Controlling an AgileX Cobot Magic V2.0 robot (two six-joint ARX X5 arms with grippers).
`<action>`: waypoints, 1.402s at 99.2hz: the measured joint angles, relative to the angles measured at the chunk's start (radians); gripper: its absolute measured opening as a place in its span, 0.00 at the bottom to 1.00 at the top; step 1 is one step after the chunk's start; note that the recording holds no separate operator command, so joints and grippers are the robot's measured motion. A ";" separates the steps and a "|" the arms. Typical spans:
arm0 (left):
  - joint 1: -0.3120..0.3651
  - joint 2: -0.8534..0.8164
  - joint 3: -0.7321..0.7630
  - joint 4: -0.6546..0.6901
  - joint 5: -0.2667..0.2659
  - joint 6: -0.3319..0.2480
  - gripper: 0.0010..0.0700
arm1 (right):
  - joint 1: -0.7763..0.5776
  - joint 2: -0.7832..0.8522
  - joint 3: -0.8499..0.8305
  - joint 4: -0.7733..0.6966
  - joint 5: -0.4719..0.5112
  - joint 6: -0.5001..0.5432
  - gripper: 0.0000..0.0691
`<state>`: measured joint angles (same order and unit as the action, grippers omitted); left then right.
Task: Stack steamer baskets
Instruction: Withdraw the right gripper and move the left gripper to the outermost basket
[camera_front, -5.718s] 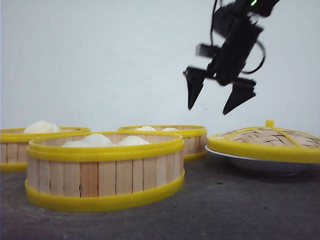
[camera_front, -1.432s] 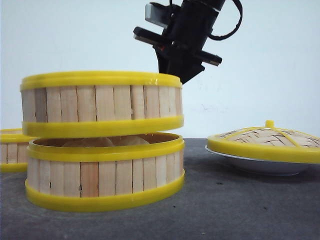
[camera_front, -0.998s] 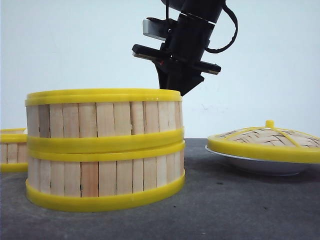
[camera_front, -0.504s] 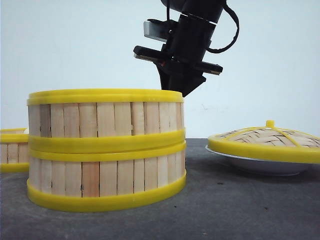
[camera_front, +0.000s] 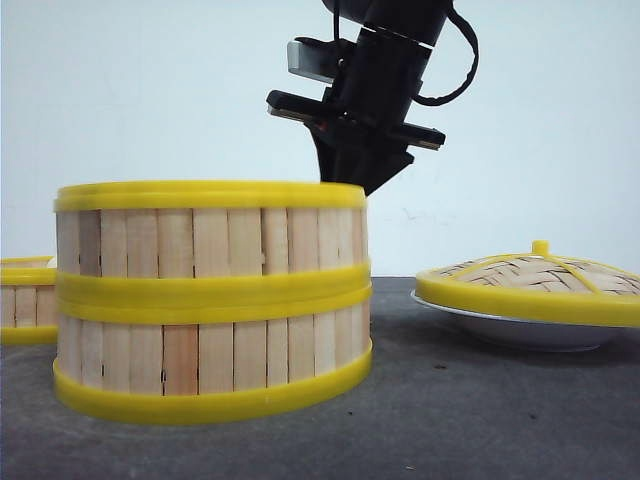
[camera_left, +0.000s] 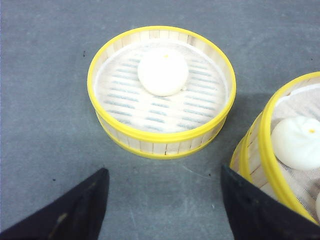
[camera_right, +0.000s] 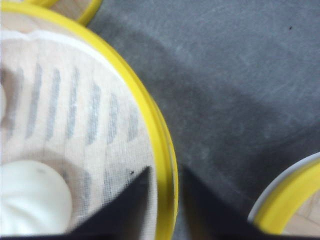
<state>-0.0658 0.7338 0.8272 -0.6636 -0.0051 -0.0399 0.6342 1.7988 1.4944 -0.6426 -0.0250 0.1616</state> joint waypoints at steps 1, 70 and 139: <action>0.000 0.000 0.000 0.000 0.000 0.000 0.61 | 0.000 0.000 0.000 0.000 0.000 0.000 0.29; 0.153 0.452 0.188 0.168 0.000 -0.016 0.61 | -0.175 -0.352 0.007 -0.284 0.055 -0.088 0.77; 0.238 0.974 0.320 0.329 0.011 -0.013 0.47 | -0.517 -0.692 -0.282 -0.366 0.058 -0.109 0.77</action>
<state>0.1726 1.7081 1.1473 -0.3347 0.0063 -0.0528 0.1169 1.1065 1.2125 -1.0084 0.0326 0.0521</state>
